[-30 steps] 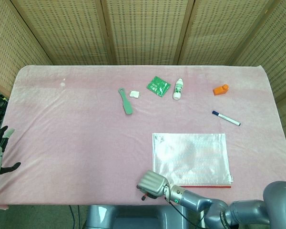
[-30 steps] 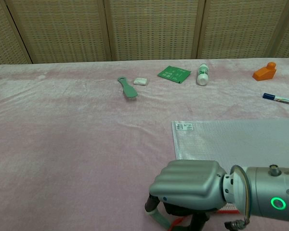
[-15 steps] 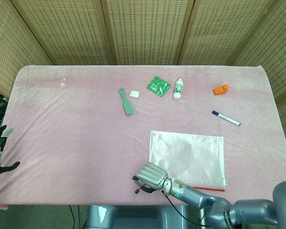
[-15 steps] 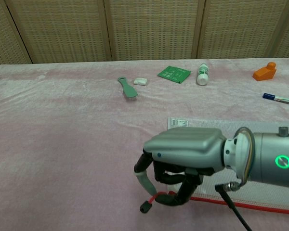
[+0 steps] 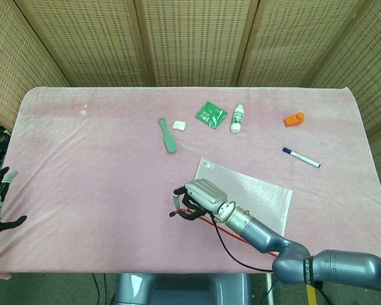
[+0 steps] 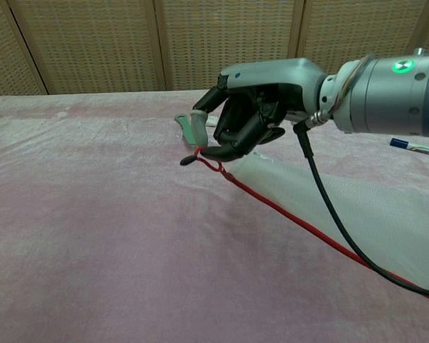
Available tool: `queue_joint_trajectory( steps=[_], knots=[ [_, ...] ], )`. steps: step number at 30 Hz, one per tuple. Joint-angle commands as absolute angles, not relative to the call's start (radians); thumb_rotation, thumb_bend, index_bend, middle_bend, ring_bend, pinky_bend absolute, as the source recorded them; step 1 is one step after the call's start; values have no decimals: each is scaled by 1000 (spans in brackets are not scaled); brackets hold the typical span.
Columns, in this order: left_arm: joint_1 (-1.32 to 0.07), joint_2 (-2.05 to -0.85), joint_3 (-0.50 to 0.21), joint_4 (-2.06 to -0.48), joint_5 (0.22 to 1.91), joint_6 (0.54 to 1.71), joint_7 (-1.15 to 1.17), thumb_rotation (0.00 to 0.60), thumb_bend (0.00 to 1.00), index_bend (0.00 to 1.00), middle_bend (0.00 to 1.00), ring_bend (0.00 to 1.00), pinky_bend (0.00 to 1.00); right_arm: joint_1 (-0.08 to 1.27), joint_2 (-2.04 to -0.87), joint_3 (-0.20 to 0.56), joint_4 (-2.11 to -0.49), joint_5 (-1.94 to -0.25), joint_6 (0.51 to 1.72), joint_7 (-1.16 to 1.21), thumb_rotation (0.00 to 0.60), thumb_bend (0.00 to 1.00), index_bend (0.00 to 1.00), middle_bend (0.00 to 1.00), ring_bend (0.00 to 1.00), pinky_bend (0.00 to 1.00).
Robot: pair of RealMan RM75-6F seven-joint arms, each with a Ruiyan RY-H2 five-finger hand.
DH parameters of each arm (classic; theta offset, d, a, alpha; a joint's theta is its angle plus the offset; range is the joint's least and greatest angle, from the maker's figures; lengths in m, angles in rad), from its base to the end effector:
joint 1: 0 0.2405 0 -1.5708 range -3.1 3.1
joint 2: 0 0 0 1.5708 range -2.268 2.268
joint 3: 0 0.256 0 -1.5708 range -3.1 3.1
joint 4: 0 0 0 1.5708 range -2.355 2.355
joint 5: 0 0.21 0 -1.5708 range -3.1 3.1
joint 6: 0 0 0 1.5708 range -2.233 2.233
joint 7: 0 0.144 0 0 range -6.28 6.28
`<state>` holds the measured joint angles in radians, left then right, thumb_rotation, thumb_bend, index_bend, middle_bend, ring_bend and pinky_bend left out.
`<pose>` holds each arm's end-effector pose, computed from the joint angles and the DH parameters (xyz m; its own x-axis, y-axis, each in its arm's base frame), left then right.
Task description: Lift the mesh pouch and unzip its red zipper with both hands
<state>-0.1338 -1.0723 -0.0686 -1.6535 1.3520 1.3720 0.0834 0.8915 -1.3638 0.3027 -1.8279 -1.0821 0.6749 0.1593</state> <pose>-0.3208 0.1985 0.1659 0.4508 0.0834 0.8887 0.8856 0.0824 -0.4570 -0.0350 -0.3171 0.0065 0.0276 -0.6643 0.7470 -0.8829 -0.3666 -0.2934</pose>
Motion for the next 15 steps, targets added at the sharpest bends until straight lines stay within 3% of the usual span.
queue_joint_trajectory(
  steps=[1, 8, 15],
  knots=[
    [-135, -1072, -69, -1653, 1350, 1371, 83, 600, 0, 0, 0, 0, 0, 925, -1321, 374, -1851, -973, 616, 255, 600, 733, 779, 992, 955, 1000],
    [-138, -1072, -68, -1651, 1339, 1356, 86, 600, 0, 0, 0, 0, 0, 974, -1296, 457, -1869, -851, 569, 354, 600, 747, 779, 992, 955, 1000],
    [-150, -1077, -67, -1631, 1351, 1338, 57, 600, 0, 0, 0, 0, 0, 1013, -1293, 480, -1866, -731, 519, 435, 600, 756, 777, 993, 955, 1000]
  ],
)
